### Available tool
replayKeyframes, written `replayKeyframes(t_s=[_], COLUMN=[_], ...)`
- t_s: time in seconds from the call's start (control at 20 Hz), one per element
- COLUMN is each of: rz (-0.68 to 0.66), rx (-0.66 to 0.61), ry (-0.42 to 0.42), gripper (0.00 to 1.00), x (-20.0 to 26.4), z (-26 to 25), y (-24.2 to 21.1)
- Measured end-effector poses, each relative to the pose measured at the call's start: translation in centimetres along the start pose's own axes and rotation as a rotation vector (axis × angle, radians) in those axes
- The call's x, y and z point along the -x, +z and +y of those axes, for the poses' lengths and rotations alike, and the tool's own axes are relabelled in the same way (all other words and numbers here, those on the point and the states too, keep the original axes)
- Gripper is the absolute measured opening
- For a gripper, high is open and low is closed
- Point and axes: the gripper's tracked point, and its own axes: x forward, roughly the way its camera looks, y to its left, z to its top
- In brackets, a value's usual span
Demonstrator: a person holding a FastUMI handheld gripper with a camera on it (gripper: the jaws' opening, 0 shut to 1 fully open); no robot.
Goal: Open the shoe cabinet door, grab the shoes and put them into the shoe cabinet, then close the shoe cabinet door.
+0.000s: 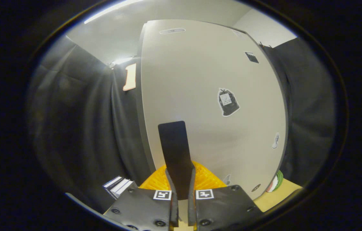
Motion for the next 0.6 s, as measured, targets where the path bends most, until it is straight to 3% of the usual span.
replayKeyframes(t_s=[0.6], rz=[-0.001], rx=[-0.014], ry=[0.041], gripper=[0.13], x=[5.9], z=[-3.0], y=[0.8])
